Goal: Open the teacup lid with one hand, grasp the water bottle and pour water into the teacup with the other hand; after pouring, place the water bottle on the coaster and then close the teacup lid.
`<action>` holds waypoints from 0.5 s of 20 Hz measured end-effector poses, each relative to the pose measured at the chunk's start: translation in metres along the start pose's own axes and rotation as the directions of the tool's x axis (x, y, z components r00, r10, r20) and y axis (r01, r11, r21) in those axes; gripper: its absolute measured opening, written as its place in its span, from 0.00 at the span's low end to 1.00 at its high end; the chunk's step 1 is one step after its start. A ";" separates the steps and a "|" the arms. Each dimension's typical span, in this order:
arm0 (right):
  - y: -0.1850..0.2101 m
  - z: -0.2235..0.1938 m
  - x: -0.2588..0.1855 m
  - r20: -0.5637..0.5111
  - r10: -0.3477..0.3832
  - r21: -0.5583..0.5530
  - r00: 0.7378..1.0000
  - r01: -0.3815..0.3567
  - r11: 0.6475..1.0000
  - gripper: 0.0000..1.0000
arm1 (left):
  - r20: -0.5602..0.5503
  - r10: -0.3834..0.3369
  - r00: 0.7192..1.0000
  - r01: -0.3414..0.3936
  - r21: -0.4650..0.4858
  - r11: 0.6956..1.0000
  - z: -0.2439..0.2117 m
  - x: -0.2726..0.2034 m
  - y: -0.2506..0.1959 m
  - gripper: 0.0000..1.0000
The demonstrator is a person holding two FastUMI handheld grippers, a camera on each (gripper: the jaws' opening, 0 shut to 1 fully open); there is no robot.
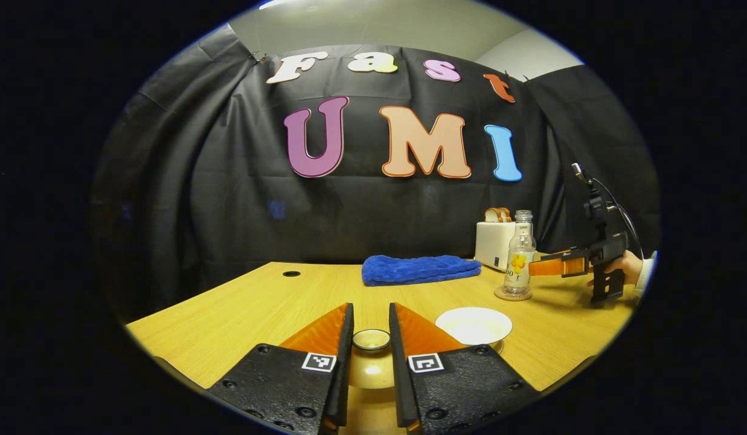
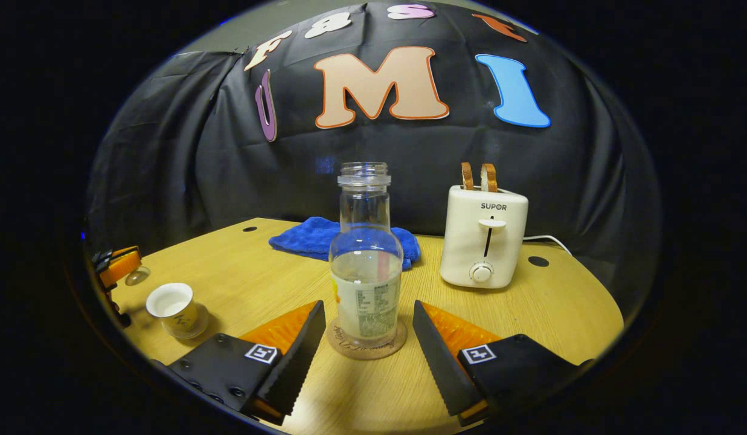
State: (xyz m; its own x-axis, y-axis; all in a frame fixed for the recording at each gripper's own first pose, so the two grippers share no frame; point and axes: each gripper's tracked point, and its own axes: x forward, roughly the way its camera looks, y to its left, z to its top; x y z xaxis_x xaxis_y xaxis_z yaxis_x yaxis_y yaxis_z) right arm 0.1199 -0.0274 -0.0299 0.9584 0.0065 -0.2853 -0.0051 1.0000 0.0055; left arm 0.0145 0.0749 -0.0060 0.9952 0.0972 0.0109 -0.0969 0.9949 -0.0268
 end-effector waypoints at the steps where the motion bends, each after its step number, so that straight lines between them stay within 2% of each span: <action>1: 0.001 0.001 -0.006 0.007 0.006 0.002 1.000 -0.006 1.000 0.94 | 0.007 -0.013 1.000 0.014 -0.012 1.000 0.002 0.002 -0.005 0.29; 2: 0.003 0.001 -0.013 0.016 0.010 -0.002 1.000 -0.010 1.000 0.97 | 0.010 -0.025 1.000 0.025 -0.018 1.000 0.004 0.003 -0.011 0.29; 5: 0.010 0.001 -0.031 0.042 0.026 -0.041 0.999 -0.024 0.999 0.91 | 0.033 -0.060 0.998 0.060 -0.013 0.998 0.016 0.011 -0.030 0.29; 7: 0.020 -0.003 -0.041 0.045 0.052 -0.050 0.998 -0.050 0.997 0.94 | 0.025 -0.086 0.996 0.086 -0.007 0.996 0.018 0.018 -0.044 0.29; 9: 0.025 -0.006 -0.050 0.054 0.066 -0.061 0.996 -0.063 0.996 0.91 | 0.015 -0.113 0.993 0.113 -0.009 0.994 0.017 0.024 -0.059 0.29; 10: 0.026 -0.009 -0.053 0.058 0.069 -0.067 0.996 -0.065 0.996 0.94 | 0.009 -0.125 0.992 0.125 -0.005 0.992 0.016 0.026 -0.066 0.29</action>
State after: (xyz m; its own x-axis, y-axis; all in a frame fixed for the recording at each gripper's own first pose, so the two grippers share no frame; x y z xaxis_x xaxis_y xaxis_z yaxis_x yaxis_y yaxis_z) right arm 0.0666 -0.0019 -0.0228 0.9707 0.0748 -0.2284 -0.0862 0.9955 -0.0400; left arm 0.0468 0.0122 0.0119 0.9993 -0.0274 0.0236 0.0281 0.9991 -0.0307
